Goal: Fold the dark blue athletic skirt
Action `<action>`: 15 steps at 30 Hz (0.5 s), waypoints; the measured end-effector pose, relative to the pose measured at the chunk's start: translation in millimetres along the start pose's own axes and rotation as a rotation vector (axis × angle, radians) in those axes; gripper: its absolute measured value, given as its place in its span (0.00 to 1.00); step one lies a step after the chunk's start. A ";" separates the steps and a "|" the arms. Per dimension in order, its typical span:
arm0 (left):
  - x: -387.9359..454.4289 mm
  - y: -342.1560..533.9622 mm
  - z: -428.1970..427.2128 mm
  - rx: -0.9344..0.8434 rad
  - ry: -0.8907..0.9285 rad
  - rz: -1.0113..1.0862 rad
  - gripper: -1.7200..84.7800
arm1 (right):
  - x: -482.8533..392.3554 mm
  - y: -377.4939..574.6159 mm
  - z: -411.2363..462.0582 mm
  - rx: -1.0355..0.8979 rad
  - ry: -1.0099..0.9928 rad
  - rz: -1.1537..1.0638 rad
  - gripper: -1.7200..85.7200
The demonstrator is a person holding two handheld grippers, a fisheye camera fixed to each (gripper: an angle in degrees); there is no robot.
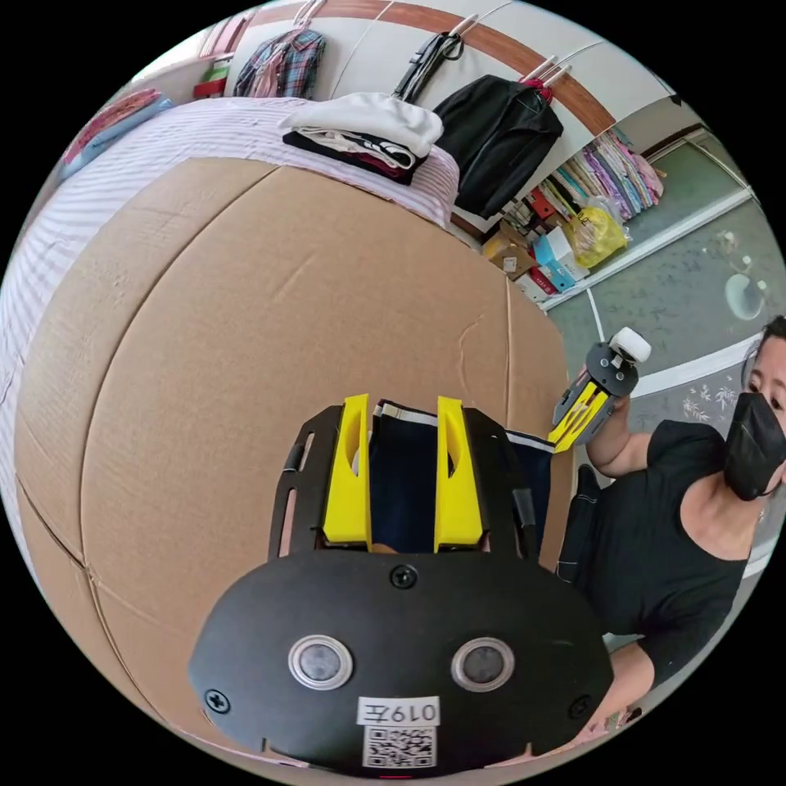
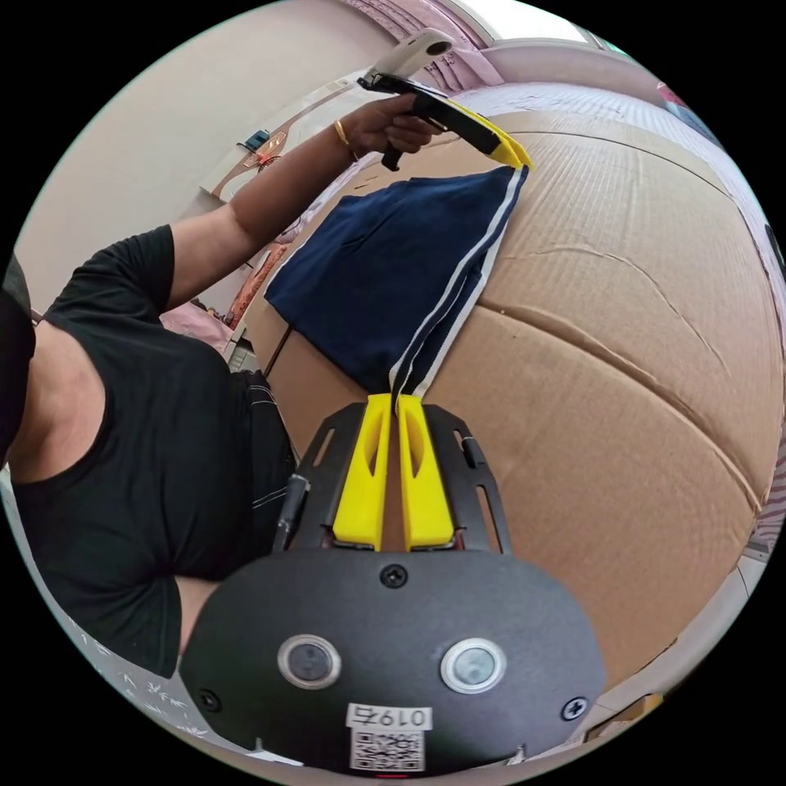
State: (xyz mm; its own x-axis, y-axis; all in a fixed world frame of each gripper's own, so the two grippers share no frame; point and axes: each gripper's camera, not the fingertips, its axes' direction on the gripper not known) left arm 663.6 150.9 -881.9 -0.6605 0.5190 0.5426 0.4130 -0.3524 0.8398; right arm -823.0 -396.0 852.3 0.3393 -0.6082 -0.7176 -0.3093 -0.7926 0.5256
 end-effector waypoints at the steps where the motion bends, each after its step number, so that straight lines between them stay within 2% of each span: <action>1: -10.0 -4.6 -2.4 -0.013 0.023 -0.007 0.14 | -1.4 1.0 4.8 -0.002 -0.002 -0.002 0.01; 10: -51.1 -27.3 -28.1 -0.049 0.061 -0.020 0.11 | -13.2 12.9 36.5 0.004 0.001 -0.002 0.01; 15: -43.7 -35.2 -40.3 -0.080 0.039 0.067 0.06 | -20.2 19.0 50.9 0.002 0.019 -0.005 0.01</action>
State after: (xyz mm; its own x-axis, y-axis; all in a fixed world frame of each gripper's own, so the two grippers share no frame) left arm 652.7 109.2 -935.9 -0.6578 0.4619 0.5949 0.4063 -0.4474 0.7967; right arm -880.9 -396.5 853.5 0.3575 -0.6052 -0.7113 -0.3095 -0.7953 0.5212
